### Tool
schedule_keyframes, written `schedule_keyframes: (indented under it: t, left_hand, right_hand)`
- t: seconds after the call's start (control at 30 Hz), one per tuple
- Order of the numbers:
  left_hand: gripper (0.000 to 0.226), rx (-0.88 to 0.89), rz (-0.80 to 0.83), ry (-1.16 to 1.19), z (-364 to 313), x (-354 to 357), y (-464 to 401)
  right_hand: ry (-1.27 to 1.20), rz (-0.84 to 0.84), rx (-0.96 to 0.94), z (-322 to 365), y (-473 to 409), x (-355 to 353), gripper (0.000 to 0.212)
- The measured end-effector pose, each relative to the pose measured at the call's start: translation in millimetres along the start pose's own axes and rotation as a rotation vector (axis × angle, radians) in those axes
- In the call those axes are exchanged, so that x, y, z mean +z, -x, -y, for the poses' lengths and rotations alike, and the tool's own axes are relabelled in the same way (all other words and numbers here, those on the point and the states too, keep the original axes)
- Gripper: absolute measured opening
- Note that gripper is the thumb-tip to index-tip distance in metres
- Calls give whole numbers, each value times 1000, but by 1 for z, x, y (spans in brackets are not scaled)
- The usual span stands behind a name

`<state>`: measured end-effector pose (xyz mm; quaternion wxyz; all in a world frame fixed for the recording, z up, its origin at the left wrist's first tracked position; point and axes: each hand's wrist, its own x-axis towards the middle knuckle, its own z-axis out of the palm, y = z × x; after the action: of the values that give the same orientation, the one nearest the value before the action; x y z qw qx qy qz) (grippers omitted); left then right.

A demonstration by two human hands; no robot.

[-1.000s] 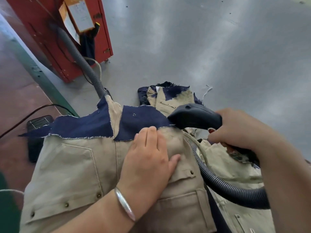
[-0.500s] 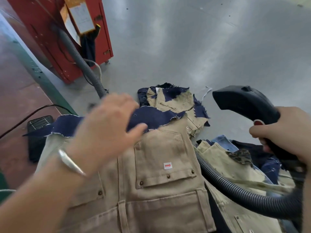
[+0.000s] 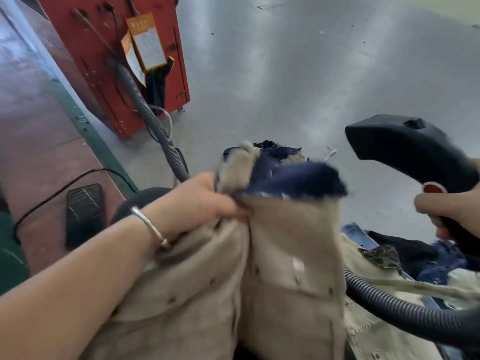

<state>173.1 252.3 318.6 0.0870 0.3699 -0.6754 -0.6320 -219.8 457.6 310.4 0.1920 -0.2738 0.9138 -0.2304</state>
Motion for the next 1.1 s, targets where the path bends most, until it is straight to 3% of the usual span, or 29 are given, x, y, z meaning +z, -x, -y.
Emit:
schedule_keyframes:
  t: [0.07,0.13,0.3,0.43,0.53,0.63,0.7,0.77,0.83,0.9,0.97,1.1]
  left_hand:
    - [12,-80,-395,368,3,7,-9]
    - [23,-210,-587,492,8,10,-10]
    - [24,-339,-496,740,14,39,17]
    - [19,-323,-370,840,21,91,42]
    - [25,-318,-317,512,33,121,59]
    - [39,-239,-407,-267,43,108,69]
    - [103,-95,-569,-736,52,93,71]
    - [133,136,-747,-838,54,85,70]
    - [129,337,-761,-929,52,80,68]
    - [109,455,-640,-1075,55,82,61]
    - [87,470,-520,-1181,58,88,53]
    - [79,454,-411,-1251,59,108,40]
  right_hand:
    - [-38,34,44,-10,-9,-2,36]
    - [-70,47,70,1,-3,-1,35]
    - [-113,51,115,24,8,-7,24]
    - [-8,77,-7,37,9,-18,29]
    - [69,108,-100,76,45,-6,31]
    - [205,101,-310,114,86,12,41]
    - [259,152,-352,128,110,20,47]
    - [257,165,-334,133,120,23,51]
    - [234,128,-309,129,118,20,51]
    - [211,105,-291,117,113,14,51]
    - [225,61,-294,115,113,10,49]
    - [305,50,-340,143,130,18,48]
